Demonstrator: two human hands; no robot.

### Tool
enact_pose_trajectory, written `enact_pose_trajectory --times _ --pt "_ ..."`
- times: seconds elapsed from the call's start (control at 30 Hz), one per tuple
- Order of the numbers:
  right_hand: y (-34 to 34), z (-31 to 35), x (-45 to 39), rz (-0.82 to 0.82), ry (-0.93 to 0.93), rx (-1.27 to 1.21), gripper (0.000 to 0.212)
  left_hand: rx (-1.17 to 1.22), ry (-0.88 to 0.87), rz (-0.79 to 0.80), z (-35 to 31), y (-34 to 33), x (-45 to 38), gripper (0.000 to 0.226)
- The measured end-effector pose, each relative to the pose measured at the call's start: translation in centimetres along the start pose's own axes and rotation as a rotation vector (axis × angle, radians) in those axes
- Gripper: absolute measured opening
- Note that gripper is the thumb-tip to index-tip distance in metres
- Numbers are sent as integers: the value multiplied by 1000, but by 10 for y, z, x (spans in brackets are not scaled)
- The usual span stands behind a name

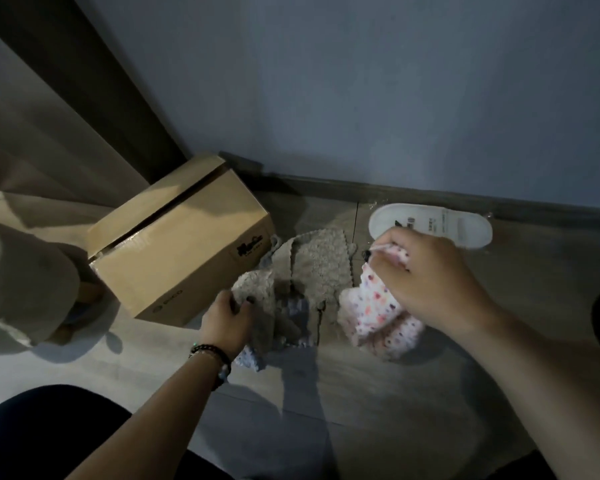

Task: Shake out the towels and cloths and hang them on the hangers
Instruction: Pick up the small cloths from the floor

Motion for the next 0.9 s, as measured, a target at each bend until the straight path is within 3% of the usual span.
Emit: enact_pose_trajectory --times 0.17,0.23,0.33,0.43,0.67,0.77,0.9 --pt "-20 17 -10 126 51 6 25 411 -171 -13 -49 80 34 18" --pt "-18 30 -11 123 64 -60 34 593 -197 3 -65 110 49 8" --pt "2 50 -10 52 16 -162 38 782 -207 35 -93 156 69 14" --pt "24 85 -14 19 5 -180 43 838 -227 51 -116 202 87 16" --pt "71 225 9 233 183 -324 72 858 -121 326 -159 301 146 27" --pt "115 288 30 161 276 -426 61 860 -14 370 -179 352 173 22" --pt "182 379 55 177 438 -403 30 957 91 564 -219 417 222 36"
Point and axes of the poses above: each hand's wrist, its own x-axis away from the middle knuckle, its own y-axis out of the back of the hand, z = x × y, the point moved 5 cm from there along -x, towards the middle knuckle, and after that the axes turned 6 degrees about -x, right-handed, at the moved point
